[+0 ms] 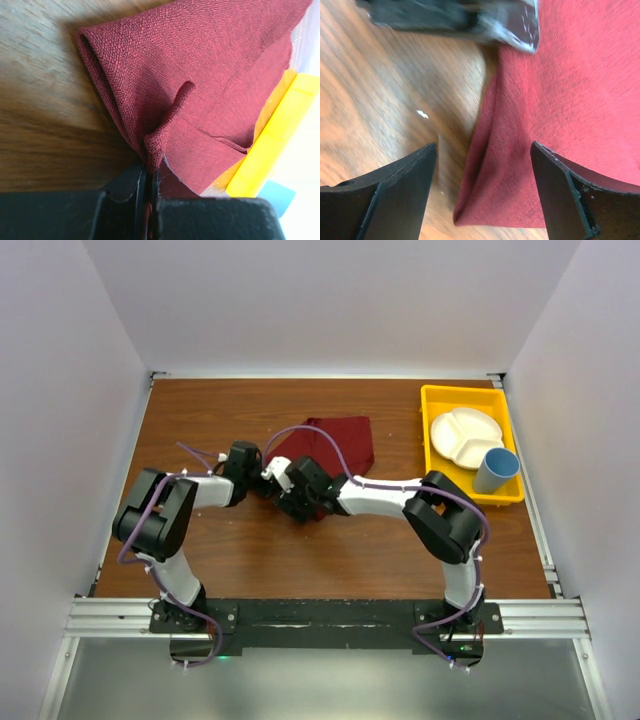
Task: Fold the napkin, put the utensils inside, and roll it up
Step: Roll the napkin with the utensil
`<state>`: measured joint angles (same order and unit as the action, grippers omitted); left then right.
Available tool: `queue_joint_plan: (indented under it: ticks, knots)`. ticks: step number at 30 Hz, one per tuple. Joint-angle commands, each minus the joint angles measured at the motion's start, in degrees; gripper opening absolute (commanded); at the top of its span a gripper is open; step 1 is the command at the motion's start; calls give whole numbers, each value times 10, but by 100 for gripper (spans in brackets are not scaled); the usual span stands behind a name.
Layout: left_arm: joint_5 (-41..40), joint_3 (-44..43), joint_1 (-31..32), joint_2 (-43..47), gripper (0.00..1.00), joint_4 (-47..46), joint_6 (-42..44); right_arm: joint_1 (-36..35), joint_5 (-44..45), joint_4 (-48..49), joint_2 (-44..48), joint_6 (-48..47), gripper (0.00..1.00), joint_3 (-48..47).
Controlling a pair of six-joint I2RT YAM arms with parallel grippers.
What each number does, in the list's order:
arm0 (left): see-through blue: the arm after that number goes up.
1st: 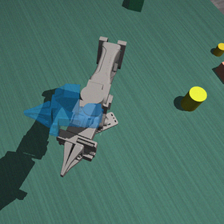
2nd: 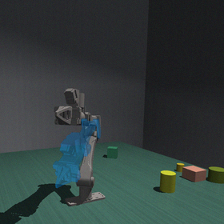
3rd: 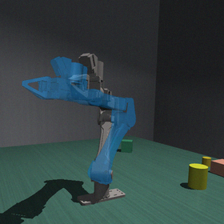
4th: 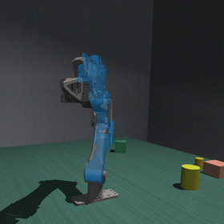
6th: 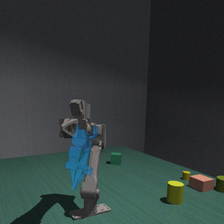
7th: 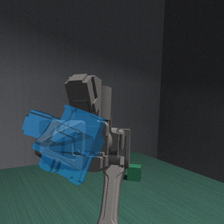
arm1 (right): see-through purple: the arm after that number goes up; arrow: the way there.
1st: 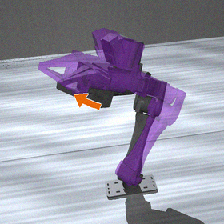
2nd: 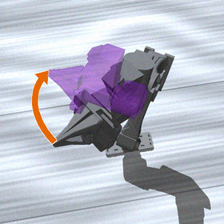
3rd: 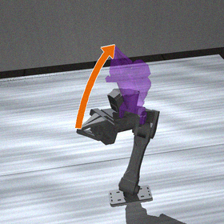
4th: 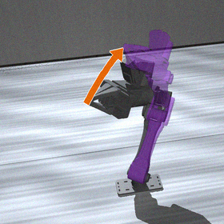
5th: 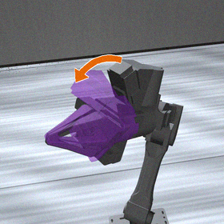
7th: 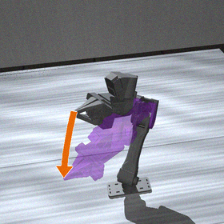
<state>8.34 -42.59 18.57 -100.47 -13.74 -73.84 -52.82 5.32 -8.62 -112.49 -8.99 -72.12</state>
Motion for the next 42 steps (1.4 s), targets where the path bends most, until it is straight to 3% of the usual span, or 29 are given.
queue_joint_plan:
  ticks: [1, 3, 11, 18, 22, 24, 26, 28, 33, 36, 39, 42]
  knots:
    - [5, -12, 2, 14, 0, 114, 22, -38, 138, 51, -12, -14, 77, 22]
    - [7, -13, 1, 18, 0, 124, 24, -42, 192, 66, -22, -13, 75, 28]
    - [35, -22, -9, 11, 0, 156, 29, -48, 224, 84, -71, -18, 59, 33]
    - [41, -20, -27, 24, 0, 163, 50, -49, 198, 66, -88, 11, 28, 26]
    - [11, -24, -34, 46, 0, 157, 136, -43, 94, 42, -77, 52, 5, 23]
    - [2, -18, -39, 68, 14, 146, 168, -26, 45, 22, -79, 69, 0, 9]
    - [-5, -6, -45, 85, 32, 116, 201, -12, -27, 7, -78, 86, 0, -4]
    - [0, 0, -49, 107, 38, 106, 228, 12, -76, 1, -76, 113, 0, -14]
    - [-4, 29, -50, 200, 56, 79, 276, 88, -299, 0, -84, 163, 0, -29]
    - [-5, 44, -49, 250, 56, 64, 309, 125, -395, 15, -104, 201, 0, -30]
    - [21, 49, -49, 266, 49, 57, 325, 162, -477, 59, -128, 254, 0, -17]
    - [60, 80, -44, 256, 43, -6, 304, 184, -501, 70, -157, 283, 0, -18]
